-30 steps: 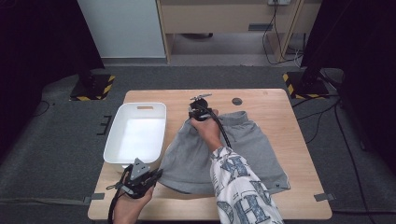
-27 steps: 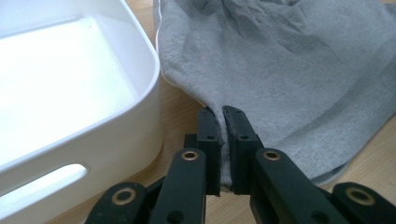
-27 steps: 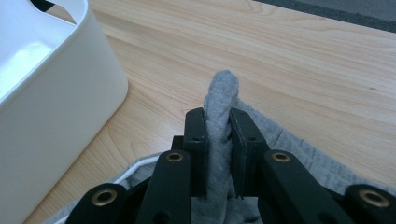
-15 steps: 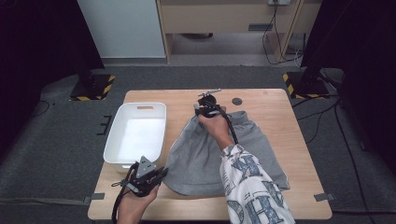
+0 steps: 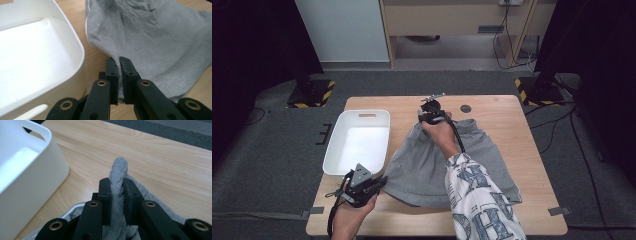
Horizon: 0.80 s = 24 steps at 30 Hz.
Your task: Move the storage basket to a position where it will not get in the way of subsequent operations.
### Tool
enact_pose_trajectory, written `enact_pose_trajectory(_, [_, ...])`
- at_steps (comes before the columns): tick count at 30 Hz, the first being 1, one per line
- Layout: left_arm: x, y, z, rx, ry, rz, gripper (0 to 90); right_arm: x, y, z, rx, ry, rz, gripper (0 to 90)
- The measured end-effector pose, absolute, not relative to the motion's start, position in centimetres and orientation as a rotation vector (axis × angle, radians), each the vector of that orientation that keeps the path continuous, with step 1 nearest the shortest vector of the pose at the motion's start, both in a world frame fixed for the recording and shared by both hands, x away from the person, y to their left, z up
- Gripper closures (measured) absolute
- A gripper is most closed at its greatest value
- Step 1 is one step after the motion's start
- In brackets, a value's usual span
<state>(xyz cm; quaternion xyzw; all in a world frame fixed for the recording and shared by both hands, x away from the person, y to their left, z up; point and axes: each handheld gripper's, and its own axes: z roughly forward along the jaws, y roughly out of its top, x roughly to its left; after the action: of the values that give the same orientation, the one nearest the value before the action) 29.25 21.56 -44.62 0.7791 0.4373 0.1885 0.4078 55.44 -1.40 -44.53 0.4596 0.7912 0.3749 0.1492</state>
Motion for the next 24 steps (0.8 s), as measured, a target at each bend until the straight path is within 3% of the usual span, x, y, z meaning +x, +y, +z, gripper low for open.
enact_pose_trajectory(8, [29.0, 21.5, -43.6, 1.955, 1.081, 0.479, 85.7, 55.6, -1.5, -44.0, 1.331, 2.265, 1.099, 78.6])
enact_pose_trajectory(24, [30.6, 17.0, -42.4, 1.971, 0.997, 0.385, 85.7, 55.4, -7.1, -42.5, 1.296, 2.284, 1.153, 78.5])
